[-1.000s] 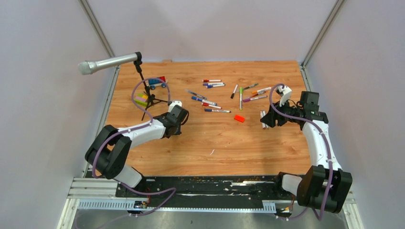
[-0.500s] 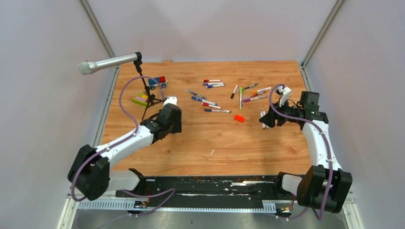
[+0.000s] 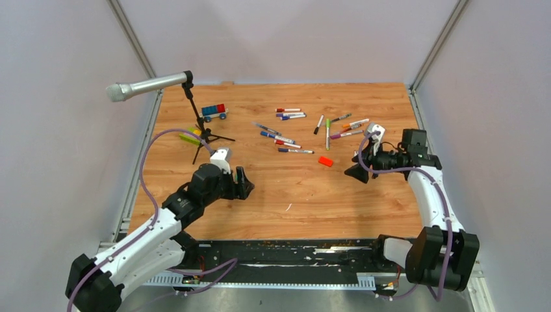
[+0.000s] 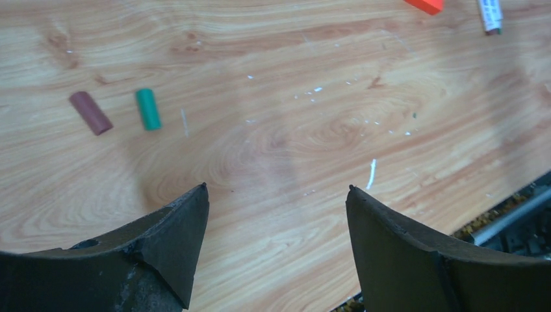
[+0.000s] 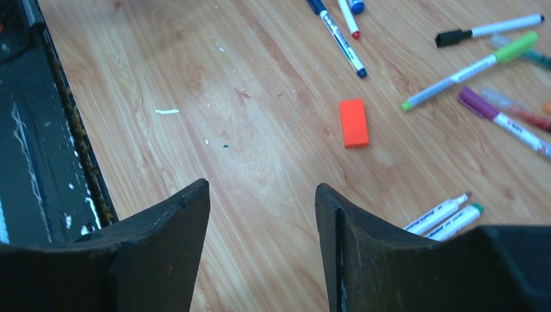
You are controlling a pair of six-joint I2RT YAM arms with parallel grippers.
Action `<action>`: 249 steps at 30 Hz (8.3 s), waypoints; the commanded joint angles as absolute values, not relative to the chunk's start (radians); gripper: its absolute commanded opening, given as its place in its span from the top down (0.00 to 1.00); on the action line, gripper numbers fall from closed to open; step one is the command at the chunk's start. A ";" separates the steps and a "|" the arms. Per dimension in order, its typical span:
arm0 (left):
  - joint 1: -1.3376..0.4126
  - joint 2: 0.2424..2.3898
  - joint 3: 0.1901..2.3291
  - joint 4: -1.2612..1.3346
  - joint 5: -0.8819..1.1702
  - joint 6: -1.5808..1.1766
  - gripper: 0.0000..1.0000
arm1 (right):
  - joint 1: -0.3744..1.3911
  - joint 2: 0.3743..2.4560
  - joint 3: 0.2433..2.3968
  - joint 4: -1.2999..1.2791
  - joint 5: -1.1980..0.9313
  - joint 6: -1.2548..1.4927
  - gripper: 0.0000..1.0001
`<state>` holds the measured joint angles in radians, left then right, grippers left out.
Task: Open the pen caps
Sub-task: Place the pen cap at the center of the board, then pick up the pen from the center of the board, then open the pen cap from the pen, then place the pen at the center of the board.
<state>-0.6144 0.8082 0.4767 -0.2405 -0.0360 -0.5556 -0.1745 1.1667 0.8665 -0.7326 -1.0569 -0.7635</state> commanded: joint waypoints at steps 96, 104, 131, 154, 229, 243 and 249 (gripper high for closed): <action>-0.611 0.469 0.204 0.200 0.275 -0.939 0.00 | 0.280 1.671 1.242 -0.478 -0.288 -0.273 1.00; -0.617 0.530 0.220 0.498 0.333 -0.966 0.00 | 0.178 1.236 0.938 -0.494 -0.892 -0.514 1.00; -0.970 1.195 0.759 0.551 -0.243 -0.856 0.06 | 0.110 1.151 0.897 -0.633 -1.169 -0.654 1.00; -0.999 1.442 0.940 0.530 -0.256 -0.882 0.84 | 0.147 1.181 0.901 -0.642 -1.127 -0.659 1.00; -0.724 0.658 0.321 0.064 -0.087 -0.661 1.00 | -0.117 1.347 0.869 -0.335 -0.302 -0.237 0.97; -0.724 0.653 0.305 0.023 -0.113 -0.653 1.00 | -0.187 1.559 0.948 -0.428 -0.354 -0.191 0.90; -0.724 0.655 0.308 0.018 -0.114 -0.646 1.00 | -0.194 1.620 0.972 -0.463 -0.387 -0.198 0.86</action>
